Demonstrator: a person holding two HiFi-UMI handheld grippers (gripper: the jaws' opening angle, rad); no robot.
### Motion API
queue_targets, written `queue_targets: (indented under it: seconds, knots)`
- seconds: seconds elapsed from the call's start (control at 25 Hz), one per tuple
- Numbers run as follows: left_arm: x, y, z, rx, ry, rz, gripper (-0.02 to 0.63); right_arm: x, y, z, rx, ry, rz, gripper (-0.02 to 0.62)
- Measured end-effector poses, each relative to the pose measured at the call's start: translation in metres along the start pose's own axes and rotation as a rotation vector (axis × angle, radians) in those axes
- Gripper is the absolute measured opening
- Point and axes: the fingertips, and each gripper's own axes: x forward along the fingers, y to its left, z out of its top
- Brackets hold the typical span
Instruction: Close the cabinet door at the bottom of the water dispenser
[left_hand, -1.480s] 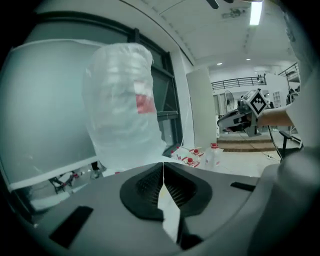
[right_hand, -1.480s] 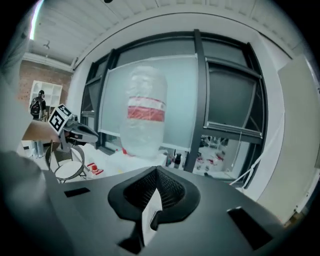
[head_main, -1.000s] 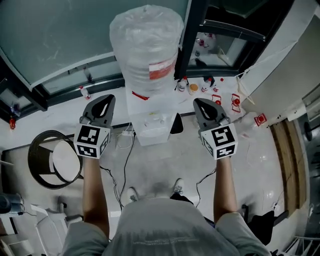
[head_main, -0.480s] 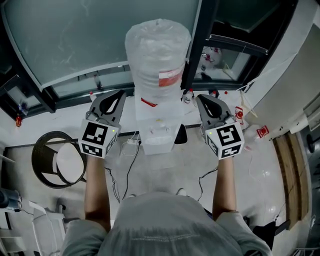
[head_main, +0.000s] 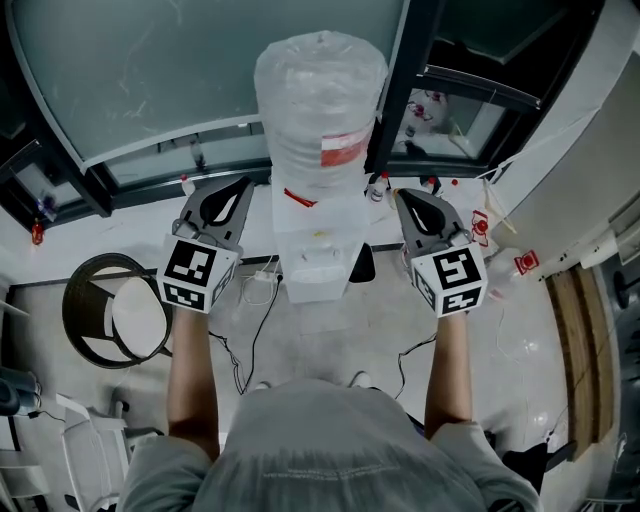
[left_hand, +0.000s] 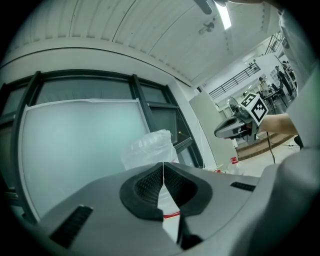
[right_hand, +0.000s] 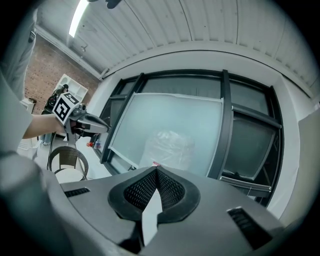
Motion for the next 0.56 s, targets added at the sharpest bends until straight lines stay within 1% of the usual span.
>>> queue_targets:
  seconds: [0.24, 0.56]
  knots:
    - [0.000, -0.002, -0.011, -0.010, 0.022, -0.005, 0.021, 0.002, 0.005, -0.011, -0.001, 0.024, 0.014, 0.028]
    - [-0.001, -0.003, -0.022, -0.022, 0.048, -0.014, 0.021, 0.003, 0.004, -0.017, 0.010, 0.030, 0.010, 0.028]
